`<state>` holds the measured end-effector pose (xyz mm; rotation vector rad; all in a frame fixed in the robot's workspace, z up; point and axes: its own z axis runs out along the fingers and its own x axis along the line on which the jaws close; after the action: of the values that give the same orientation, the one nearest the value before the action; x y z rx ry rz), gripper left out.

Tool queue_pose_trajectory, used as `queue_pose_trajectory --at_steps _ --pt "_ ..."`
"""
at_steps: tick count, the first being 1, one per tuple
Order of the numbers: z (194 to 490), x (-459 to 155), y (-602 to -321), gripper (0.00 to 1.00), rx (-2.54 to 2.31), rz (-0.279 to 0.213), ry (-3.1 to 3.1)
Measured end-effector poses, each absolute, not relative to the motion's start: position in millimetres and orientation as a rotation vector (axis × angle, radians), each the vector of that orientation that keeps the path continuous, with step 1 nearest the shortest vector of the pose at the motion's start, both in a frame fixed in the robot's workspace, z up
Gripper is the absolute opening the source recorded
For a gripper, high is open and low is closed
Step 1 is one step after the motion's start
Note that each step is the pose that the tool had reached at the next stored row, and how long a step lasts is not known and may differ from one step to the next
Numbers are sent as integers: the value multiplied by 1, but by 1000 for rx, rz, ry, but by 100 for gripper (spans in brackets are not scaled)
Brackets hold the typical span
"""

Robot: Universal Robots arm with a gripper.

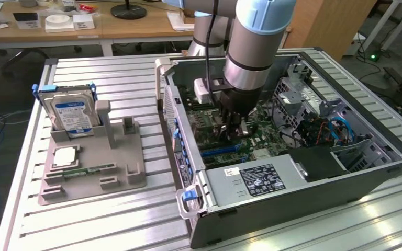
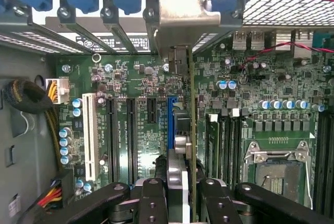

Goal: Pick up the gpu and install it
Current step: 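Insert the gpu into the slot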

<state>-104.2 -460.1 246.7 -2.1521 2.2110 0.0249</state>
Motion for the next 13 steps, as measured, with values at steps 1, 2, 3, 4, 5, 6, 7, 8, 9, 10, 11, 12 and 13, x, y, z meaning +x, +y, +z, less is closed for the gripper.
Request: queue_pose_trajectory --at_steps 1,2,3,4,5,6,7,8,9,10,11,12,13 --pt "246 -104 -461 29 -2151 25 2212" --pt "245 -104 -462 29 -2149 25 2214" --pt "245 -104 -463 29 -2147 25 2215" --pt "244 -104 -464 29 -2145 25 2218" --pt "244 -104 -464 29 -2143 25 2220" --pt "243 -104 -465 29 -2140 24 2223" --pt "243 -104 -465 29 -2138 24 2224" --pt "242 -105 -465 29 -2138 24 2225" --pt "241 -105 -465 29 -2137 24 2225" --pt "241 -106 -465 29 -2137 24 2225" --pt "240 -107 -465 29 -2137 24 2225" --pt "239 -107 -465 29 -2137 24 2225" --pt "239 -108 -465 29 -2137 24 2225"
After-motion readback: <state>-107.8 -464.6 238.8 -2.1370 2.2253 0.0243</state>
